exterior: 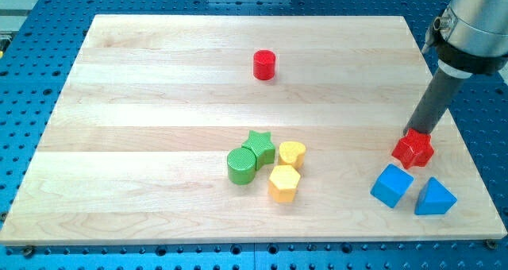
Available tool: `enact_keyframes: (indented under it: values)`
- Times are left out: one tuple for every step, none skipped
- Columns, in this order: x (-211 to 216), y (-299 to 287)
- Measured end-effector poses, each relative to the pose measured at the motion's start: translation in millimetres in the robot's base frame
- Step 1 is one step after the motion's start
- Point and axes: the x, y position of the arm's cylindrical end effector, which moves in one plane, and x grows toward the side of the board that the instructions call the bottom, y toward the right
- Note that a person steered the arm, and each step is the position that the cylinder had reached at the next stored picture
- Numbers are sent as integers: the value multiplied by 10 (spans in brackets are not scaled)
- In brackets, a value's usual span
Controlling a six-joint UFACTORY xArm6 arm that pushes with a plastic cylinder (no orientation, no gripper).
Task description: Place the arm above the red circle
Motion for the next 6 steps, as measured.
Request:
enact_keyframes:
  values:
    - [-504, 16]
    - [-1320, -13]
    - [-2134, -108]
    - [-2476, -804]
    - [-2494, -1623]
    - [-2213, -2030]
